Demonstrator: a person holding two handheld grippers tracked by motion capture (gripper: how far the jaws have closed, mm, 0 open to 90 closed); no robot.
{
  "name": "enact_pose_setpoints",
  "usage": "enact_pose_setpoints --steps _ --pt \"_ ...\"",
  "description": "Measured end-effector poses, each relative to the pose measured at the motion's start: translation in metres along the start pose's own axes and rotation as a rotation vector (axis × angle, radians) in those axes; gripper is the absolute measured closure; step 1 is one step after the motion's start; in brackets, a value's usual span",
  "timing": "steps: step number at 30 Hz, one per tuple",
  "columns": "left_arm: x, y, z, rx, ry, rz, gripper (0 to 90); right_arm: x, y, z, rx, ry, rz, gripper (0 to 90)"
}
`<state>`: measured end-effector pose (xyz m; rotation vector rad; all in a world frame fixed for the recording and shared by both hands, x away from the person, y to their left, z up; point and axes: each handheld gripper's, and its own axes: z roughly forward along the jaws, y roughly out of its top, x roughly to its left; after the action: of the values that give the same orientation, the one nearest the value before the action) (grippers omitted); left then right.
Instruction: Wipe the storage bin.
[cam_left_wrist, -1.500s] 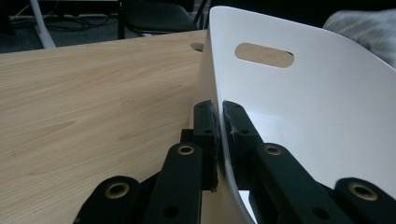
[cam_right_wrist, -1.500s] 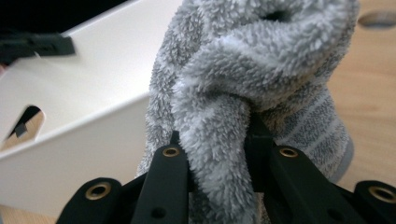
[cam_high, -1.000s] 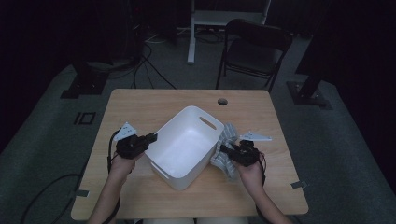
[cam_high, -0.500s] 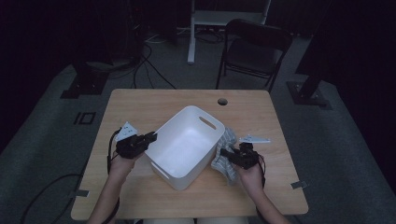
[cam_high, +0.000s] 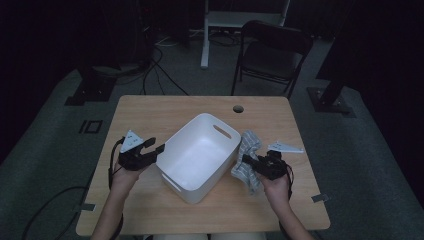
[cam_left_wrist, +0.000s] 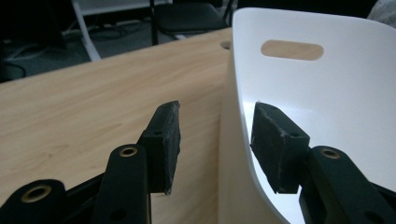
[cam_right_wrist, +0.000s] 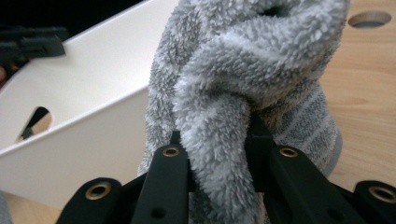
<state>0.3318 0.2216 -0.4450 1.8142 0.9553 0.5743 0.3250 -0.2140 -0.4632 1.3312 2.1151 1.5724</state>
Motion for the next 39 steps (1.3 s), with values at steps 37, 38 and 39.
enact_pose_setpoints --steps 37,38,39 --pt "-0.006 -0.003 0.007 0.029 -0.058 0.018 86.6 0.016 -0.007 0.030 0.056 -0.024 -0.072 76.2" --pt "-0.005 -0.003 0.007 0.027 -0.060 0.019 86.6 0.015 -0.008 0.032 0.062 -0.026 -0.071 76.2" --pt "-0.005 -0.003 0.007 0.028 -0.062 0.015 86.5 0.014 -0.010 0.034 0.072 -0.026 -0.065 76.2"
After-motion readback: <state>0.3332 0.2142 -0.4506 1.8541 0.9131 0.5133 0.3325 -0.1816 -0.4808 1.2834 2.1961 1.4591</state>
